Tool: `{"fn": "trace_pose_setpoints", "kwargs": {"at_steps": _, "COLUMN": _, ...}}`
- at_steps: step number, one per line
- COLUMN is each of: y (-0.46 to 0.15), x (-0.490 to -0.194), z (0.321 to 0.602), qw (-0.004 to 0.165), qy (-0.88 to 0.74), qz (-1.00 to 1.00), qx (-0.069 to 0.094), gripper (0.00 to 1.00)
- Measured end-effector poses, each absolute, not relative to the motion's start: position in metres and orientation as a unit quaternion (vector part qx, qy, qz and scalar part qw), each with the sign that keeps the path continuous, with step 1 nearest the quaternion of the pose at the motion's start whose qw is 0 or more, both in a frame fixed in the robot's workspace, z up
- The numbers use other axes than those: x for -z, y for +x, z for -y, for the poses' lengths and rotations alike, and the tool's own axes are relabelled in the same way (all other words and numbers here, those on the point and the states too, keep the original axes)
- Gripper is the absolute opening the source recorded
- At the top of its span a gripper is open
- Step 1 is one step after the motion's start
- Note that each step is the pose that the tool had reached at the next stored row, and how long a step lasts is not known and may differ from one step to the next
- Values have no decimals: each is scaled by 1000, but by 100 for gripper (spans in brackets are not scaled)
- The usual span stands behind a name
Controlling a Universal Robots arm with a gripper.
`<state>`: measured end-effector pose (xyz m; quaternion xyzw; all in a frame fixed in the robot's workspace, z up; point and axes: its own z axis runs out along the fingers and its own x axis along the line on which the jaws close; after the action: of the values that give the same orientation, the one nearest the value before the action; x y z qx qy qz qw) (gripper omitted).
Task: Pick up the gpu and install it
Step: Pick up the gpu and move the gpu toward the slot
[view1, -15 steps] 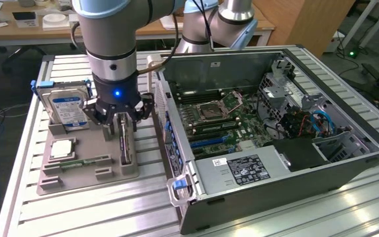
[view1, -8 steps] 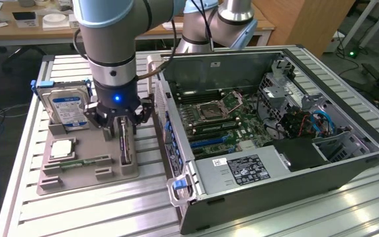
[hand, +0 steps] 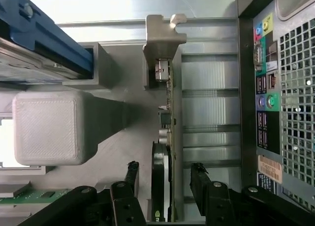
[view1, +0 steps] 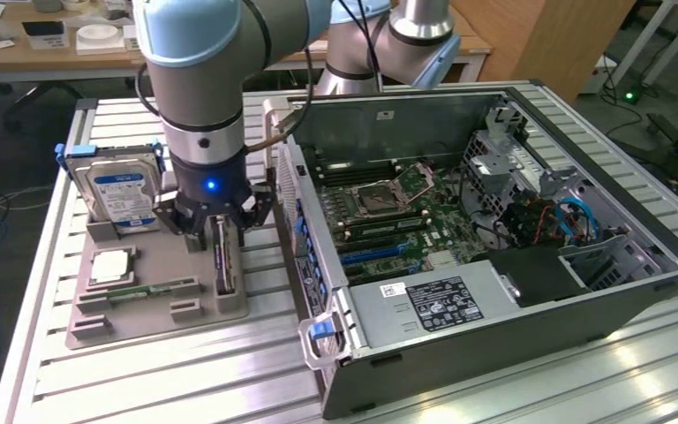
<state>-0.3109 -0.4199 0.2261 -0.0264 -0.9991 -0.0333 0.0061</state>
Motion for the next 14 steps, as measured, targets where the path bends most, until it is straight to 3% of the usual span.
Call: {"fn": "trace_pose_setpoints", "kwargs": {"at_steps": 14, "y": -312, "x": -209, "z": 419, "qw": 6, "qy": -31, "qz": 999, "qx": 33, "gripper": 55}}
